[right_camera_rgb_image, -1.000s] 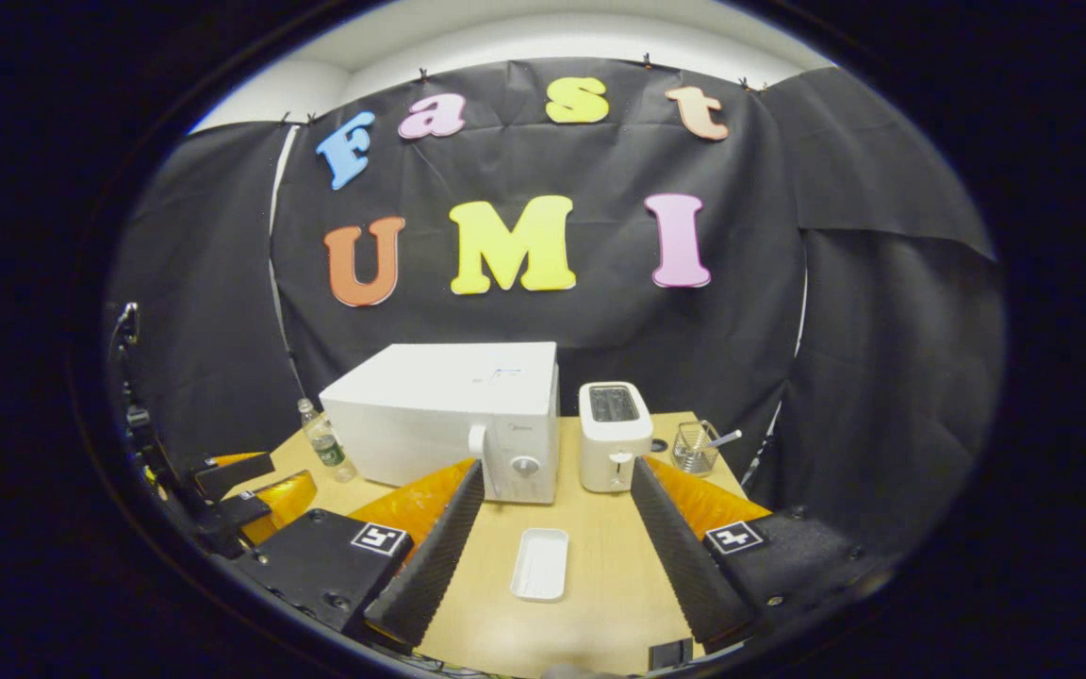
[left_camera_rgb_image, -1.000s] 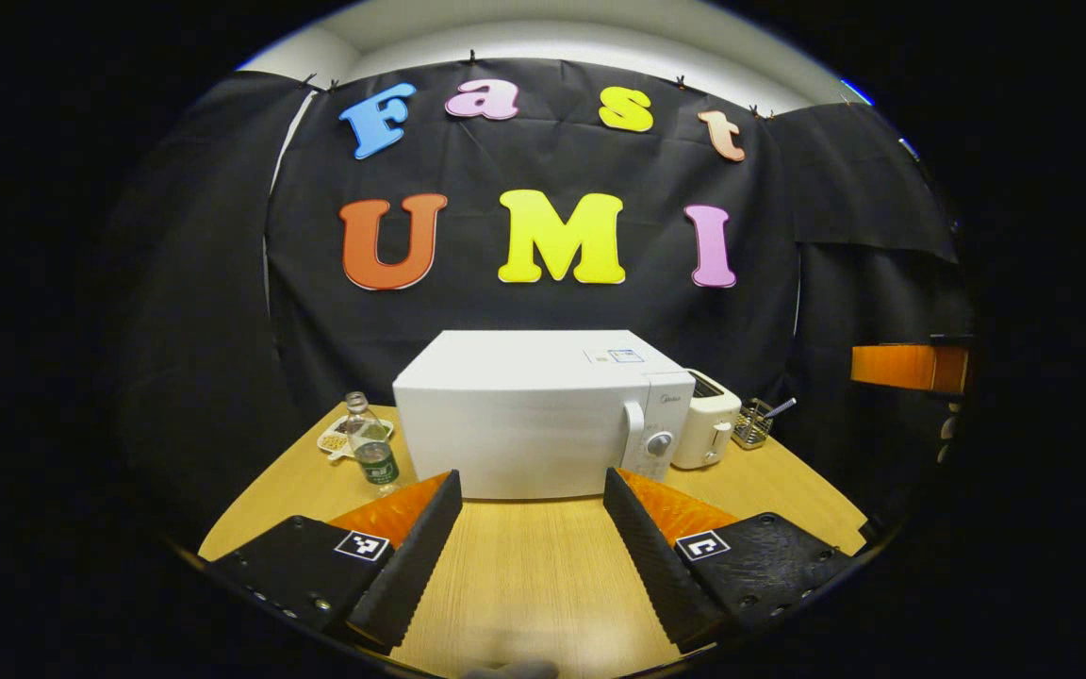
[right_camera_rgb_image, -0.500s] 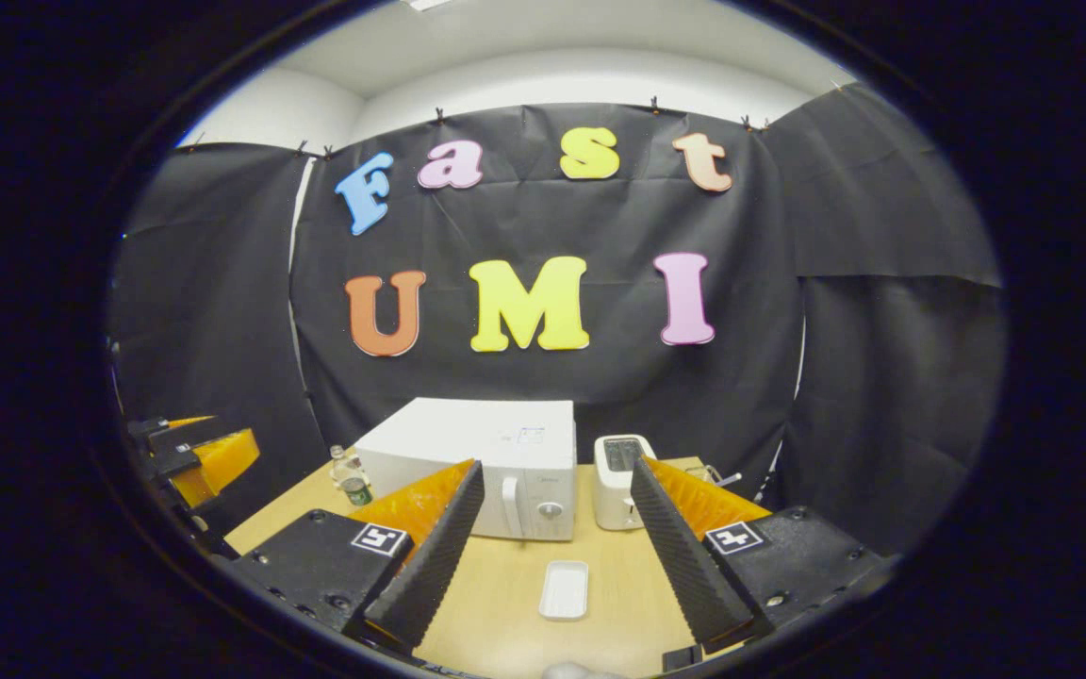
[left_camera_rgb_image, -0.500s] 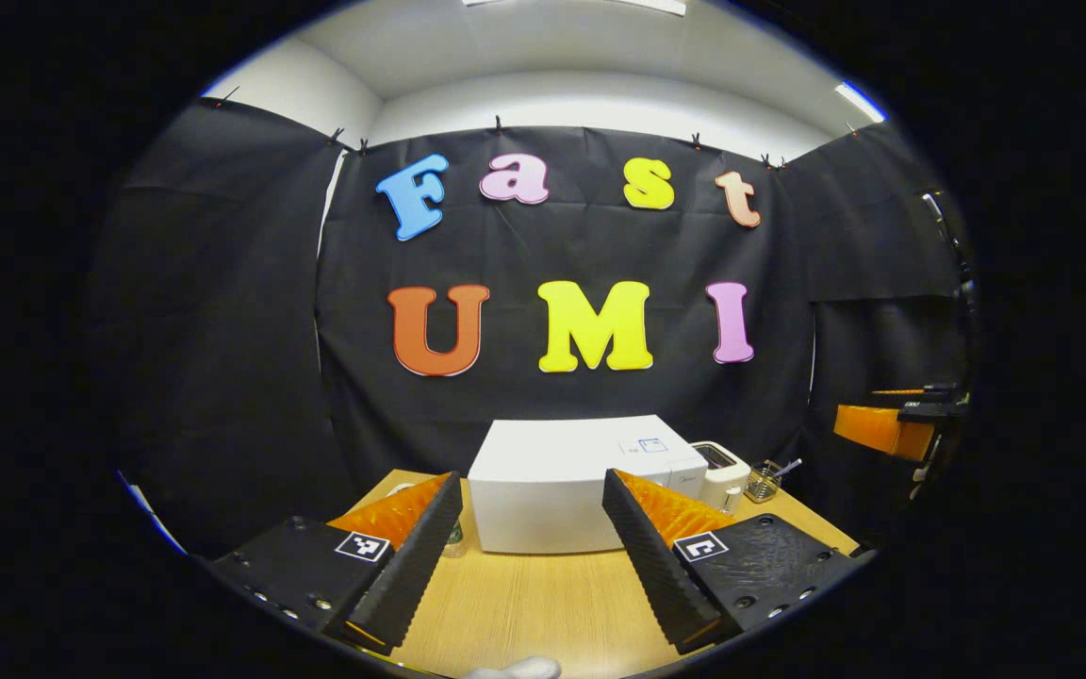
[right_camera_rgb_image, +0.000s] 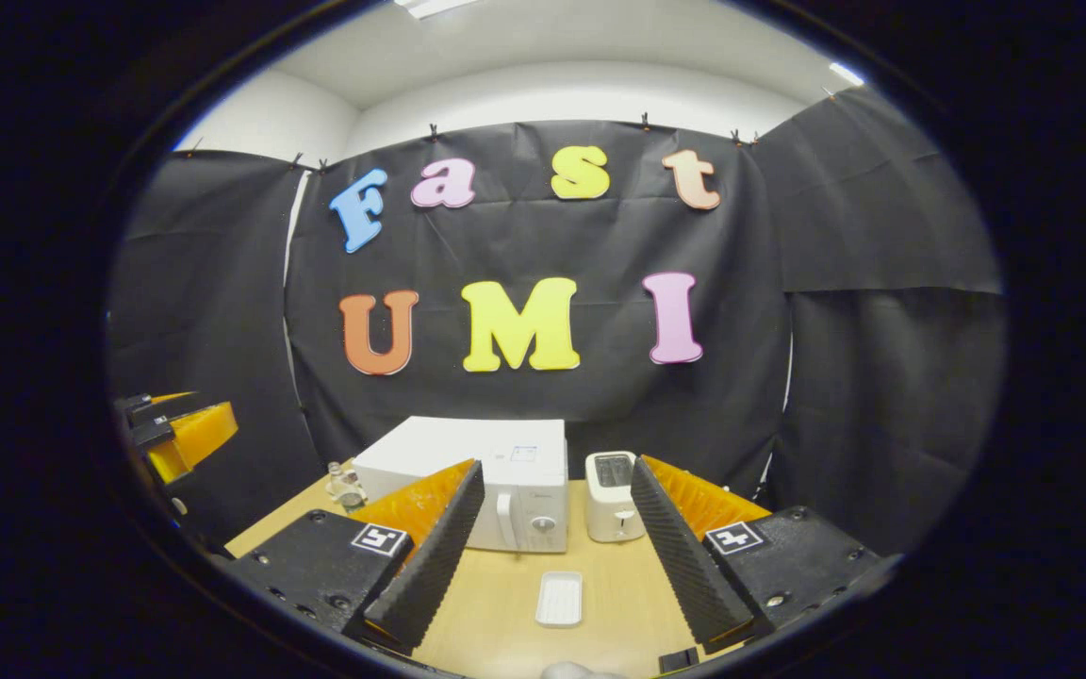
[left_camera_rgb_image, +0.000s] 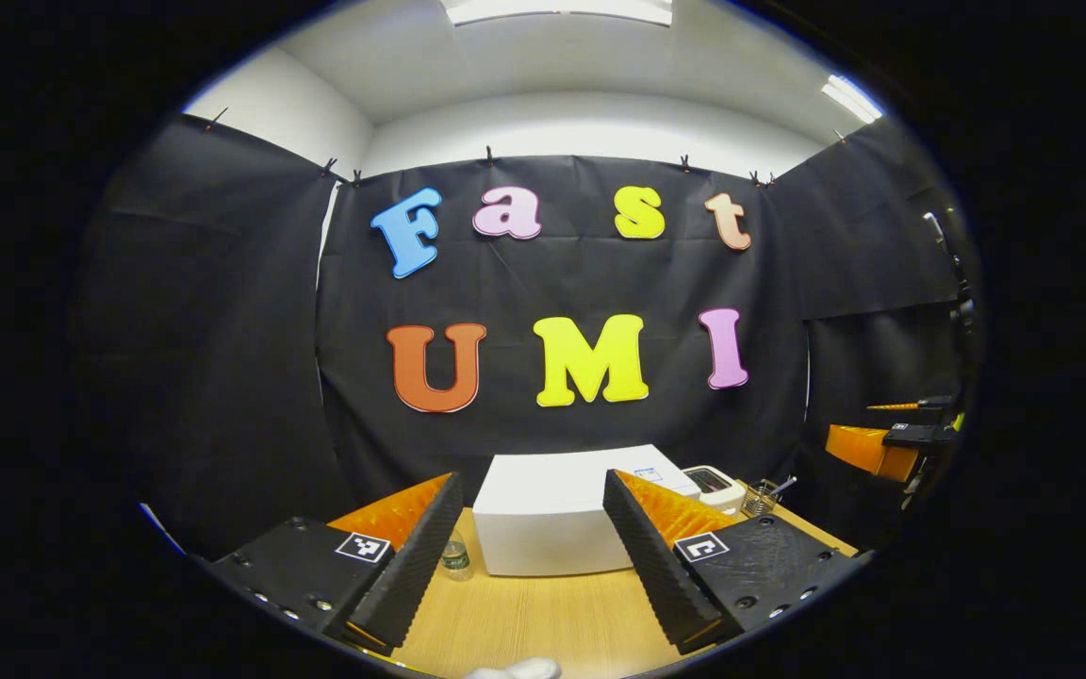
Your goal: Open the microwave oven with the left hand, put the food in, and close the microwave oven.
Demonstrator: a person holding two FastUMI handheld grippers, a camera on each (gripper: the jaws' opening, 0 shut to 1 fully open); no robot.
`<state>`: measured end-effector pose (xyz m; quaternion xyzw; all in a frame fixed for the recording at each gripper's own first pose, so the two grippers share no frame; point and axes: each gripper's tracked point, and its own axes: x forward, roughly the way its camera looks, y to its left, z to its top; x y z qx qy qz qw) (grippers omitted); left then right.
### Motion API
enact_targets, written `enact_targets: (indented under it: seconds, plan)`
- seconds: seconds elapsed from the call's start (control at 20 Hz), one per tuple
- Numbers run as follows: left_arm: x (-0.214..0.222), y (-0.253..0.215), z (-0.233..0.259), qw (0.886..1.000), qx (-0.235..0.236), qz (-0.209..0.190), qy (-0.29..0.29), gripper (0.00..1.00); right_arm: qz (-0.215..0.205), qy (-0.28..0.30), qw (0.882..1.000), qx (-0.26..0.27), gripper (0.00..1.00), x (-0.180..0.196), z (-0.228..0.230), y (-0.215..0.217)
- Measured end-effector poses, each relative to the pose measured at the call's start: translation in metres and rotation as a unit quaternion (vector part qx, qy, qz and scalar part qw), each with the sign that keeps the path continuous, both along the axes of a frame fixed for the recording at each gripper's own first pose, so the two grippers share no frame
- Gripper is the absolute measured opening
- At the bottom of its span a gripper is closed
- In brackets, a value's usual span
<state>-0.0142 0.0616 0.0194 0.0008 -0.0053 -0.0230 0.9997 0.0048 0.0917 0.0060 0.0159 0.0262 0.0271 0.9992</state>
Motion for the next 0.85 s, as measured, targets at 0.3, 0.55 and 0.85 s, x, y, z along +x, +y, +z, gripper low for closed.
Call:
enact_targets:
  seconds: [0.3, 0.55, 0.85]
  plan:
    - [-0.001, 0.003, 0.008, 1.0, 0.001, 0.0, -0.008, 0.95, -0.007, -0.009, 1.0, 0.002, 1.0, -0.005, 0.009, -0.003]
    - [-0.004, 0.011, 0.009, 1.0, -0.004, 0.006, -0.01, 0.94, -0.005, -0.006, 1.0, 0.0, 1.0, -0.007, 0.01, -0.001]
    - [-0.013, 0.019, 0.01, 1.0, -0.003, 0.01, -0.012, 0.94, -0.003, -0.008, 1.0, 0.001, 0.9, -0.014, 0.011, 0.003]
